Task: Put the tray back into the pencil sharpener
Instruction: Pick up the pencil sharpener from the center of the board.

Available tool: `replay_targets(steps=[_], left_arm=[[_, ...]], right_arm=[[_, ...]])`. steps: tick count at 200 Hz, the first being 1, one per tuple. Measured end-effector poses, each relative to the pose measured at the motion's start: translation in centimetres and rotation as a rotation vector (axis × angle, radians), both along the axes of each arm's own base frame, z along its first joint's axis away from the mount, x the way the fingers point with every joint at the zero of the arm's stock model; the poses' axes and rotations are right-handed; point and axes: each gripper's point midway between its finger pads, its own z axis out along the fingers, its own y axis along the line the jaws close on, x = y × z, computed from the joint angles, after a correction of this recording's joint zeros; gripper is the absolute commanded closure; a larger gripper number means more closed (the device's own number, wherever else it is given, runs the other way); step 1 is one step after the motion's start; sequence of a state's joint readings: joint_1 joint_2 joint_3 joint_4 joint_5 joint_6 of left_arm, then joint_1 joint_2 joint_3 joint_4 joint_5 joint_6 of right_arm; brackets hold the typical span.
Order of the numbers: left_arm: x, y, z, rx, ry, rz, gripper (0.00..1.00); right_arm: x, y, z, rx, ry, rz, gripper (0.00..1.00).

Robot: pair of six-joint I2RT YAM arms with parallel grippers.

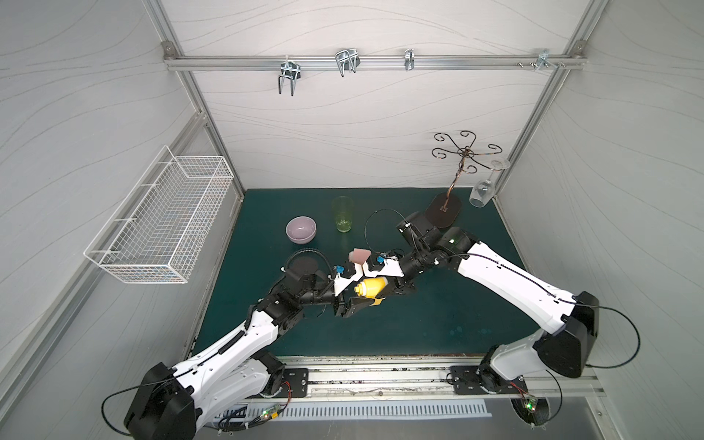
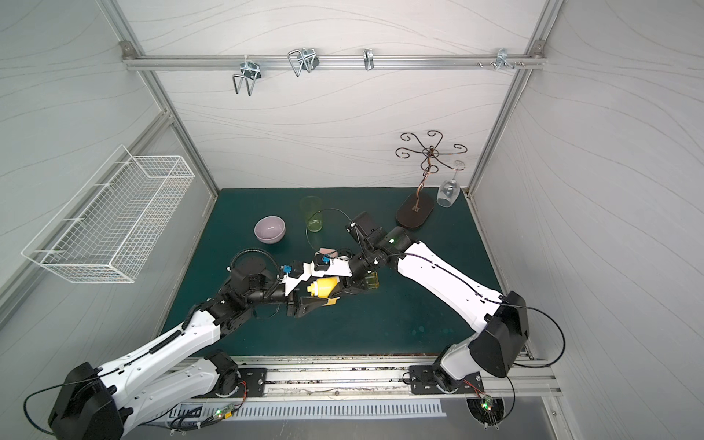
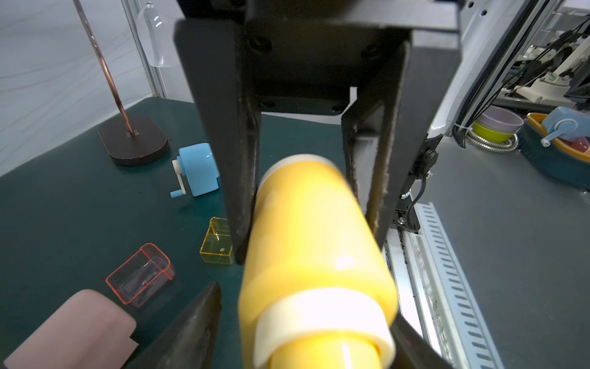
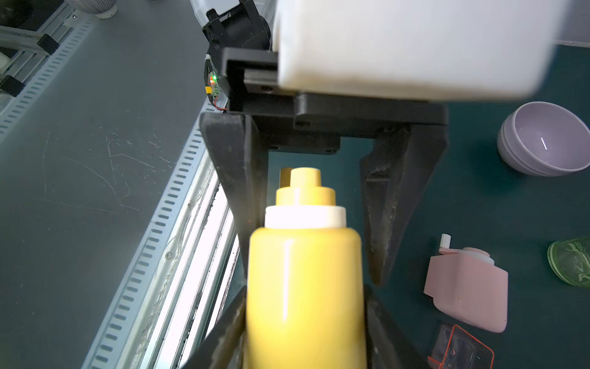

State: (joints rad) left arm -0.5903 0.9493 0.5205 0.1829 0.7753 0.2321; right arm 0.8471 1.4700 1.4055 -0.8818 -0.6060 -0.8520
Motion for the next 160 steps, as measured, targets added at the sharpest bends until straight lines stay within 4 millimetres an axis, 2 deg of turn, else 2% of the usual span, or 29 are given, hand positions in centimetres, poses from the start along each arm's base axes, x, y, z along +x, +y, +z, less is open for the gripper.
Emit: replay_targets(steps=[18,31,42,57,79,89,103,126,142,160], left_arm=[[-0.3,-0.1,0.1,-0.004,0.008,-0.012,0.51],[-0.4,-0.1,0.1,-0.005,-0.001,-0.022,0.61],[-0.5,-0.1,0.2,-0.006,0.001,-0.025,0.71],[-0.5,-0.1,0.2,-0.008,-0.002,-0.028,0.84],[-0.5,-0.1,0.2,-0.007,0.000,-0.027,0.98],[-0.5,-0.1,0.2,-0.008,-0.002,-0.026,1.00],[-0.2,-0.1,0.2,-0.006,-0.005,-0.013,1.00],[0.3,0.2,-0.1,-0.008,-0.023,0.029,1.00],[0.5,0.7,-1.1,-0.008,-0.025,0.074,1.00],[0.8,1.4,-2.5,-0.006,-0.015,0.132,1.00]], right_arm=[[0.2,0.0,-0.1,-0.012,0.001,-0.005,0.74],[0.2,0.0,-0.1,-0.021,0.014,-0.015,0.70],[0.1,-0.1,-0.1,-0.026,0.020,-0.020,0.60],[0.2,-0.1,-0.1,-0.029,0.028,-0.030,0.40],[0.9,0.0,0.3,-0.008,0.038,-0.071,0.23],[1.4,-0.2,0.7,0.018,0.040,-0.104,0.17],[2.7,-1.2,1.4,0.056,0.051,-0.191,0.14],[5.3,-4.8,2.0,0.102,0.052,-0.442,0.14],[6.6,-7.7,0.9,0.086,0.056,-0.666,0.16],[7.1,-10.1,-2.1,0.011,0.126,-0.914,0.18]])
